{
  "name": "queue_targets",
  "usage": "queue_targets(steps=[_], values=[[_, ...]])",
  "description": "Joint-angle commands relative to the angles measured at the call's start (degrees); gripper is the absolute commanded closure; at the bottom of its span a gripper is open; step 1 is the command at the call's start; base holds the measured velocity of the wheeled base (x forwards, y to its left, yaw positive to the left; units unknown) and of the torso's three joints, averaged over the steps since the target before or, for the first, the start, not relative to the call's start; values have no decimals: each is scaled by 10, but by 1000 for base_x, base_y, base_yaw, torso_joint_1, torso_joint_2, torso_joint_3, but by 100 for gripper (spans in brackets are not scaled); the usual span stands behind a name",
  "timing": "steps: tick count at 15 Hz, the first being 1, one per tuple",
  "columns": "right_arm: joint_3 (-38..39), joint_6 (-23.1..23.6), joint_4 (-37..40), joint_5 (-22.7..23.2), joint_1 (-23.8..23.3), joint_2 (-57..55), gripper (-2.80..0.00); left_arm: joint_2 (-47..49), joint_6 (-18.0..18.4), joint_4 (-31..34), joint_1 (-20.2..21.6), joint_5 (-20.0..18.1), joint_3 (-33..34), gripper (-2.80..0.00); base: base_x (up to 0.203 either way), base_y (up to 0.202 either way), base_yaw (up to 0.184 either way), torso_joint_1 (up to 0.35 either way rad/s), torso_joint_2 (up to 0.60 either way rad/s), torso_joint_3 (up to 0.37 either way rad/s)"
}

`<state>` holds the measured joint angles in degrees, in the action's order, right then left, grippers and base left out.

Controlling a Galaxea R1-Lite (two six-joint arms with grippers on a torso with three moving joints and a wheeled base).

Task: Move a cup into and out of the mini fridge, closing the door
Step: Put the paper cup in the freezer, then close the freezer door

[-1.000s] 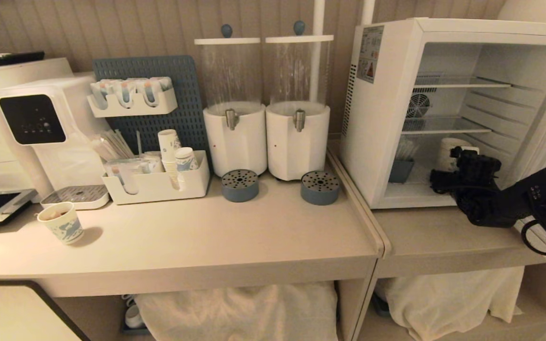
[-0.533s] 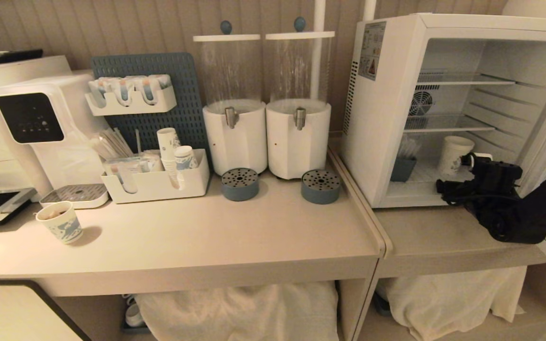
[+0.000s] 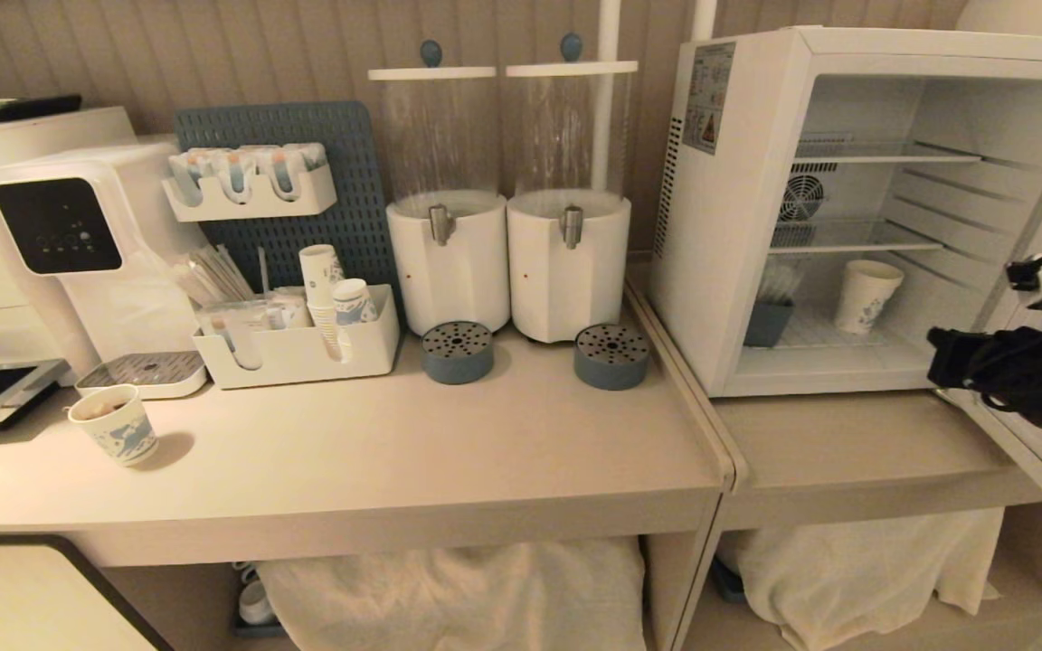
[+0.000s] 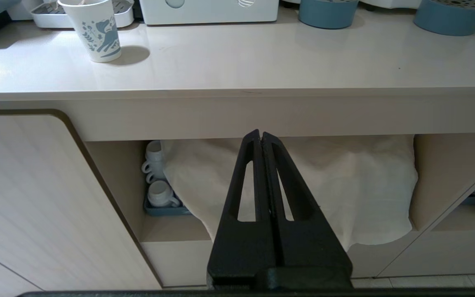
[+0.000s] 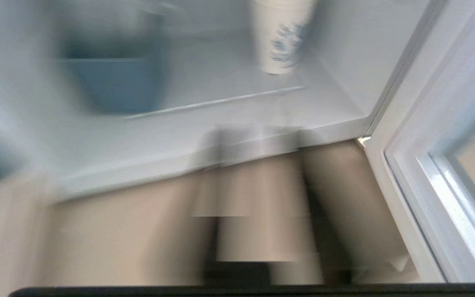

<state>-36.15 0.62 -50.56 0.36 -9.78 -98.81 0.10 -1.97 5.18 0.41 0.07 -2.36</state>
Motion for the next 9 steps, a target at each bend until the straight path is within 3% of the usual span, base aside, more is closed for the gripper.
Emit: queue_targets(steps=[1,5,7,9], values=[[34,-9,98,52,0,220,0,0,0,1,0,0,0,0,0,0,0,0,0,0],[-9,-29,531,210,-1,525,0,0,0,1,0,0,0,0,0,0,0,0,0,0],[-19,-33,669,258,2,623,0,0,0,1,0,0,0,0,0,0,0,0,0,0],[-11,-30,759,281,26,727,0,0,1,1,0,0,0,0,0,0,0,0,0,0]])
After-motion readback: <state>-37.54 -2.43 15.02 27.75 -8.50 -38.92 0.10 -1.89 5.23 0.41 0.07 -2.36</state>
